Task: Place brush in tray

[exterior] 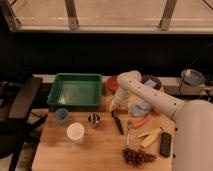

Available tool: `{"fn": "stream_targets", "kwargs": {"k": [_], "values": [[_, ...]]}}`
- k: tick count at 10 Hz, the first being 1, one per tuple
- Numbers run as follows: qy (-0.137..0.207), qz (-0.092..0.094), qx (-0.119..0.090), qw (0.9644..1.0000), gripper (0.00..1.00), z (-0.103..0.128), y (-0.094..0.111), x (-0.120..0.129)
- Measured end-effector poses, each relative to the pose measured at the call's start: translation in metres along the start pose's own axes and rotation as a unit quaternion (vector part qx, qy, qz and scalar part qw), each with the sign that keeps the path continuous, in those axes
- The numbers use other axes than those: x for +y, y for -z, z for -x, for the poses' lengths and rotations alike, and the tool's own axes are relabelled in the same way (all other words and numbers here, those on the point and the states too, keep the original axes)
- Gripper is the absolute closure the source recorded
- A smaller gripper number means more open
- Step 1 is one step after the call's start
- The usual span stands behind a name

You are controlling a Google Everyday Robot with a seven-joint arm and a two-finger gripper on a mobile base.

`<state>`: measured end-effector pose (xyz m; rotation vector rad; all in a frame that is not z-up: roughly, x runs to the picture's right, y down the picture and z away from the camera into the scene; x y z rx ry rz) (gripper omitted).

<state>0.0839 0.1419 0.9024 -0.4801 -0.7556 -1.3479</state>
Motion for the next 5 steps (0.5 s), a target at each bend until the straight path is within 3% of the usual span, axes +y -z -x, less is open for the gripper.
{"fn": "stream_targets", "kwargs": {"k": [3,5], "values": [[-0.001,0.0,0.001,1.0,0.94,-0.0006,0.0007,0.001],[-0.001,-0.001,0.001,1.0,1.0,0.0,-0.0003,0.0008]]}}
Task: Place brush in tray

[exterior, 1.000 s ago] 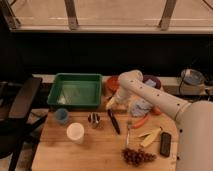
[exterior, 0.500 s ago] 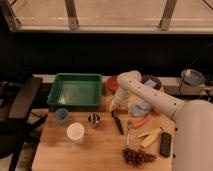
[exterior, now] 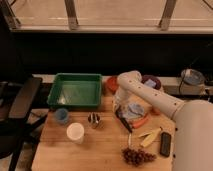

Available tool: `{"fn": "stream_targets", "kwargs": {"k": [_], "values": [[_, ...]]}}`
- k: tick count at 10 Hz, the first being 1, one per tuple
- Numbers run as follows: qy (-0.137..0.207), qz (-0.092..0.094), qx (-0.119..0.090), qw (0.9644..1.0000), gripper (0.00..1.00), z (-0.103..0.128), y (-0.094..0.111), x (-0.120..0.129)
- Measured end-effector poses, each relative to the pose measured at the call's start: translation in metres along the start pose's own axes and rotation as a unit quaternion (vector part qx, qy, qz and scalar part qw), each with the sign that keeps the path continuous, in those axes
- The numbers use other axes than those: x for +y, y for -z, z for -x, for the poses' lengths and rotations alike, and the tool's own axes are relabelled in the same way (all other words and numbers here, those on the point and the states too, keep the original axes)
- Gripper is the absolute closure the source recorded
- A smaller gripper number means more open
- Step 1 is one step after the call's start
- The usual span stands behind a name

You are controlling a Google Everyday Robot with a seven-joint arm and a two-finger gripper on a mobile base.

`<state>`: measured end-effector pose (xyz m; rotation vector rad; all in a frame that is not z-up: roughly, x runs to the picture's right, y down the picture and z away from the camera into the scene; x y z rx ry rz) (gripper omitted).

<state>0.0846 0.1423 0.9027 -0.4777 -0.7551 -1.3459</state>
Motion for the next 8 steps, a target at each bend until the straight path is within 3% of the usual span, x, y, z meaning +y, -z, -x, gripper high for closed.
{"fn": "stream_targets", "kwargs": {"k": [8], "values": [[0.001,0.0,0.0,1.0,1.0,-0.0004,-0.0005,-0.0019]]}}
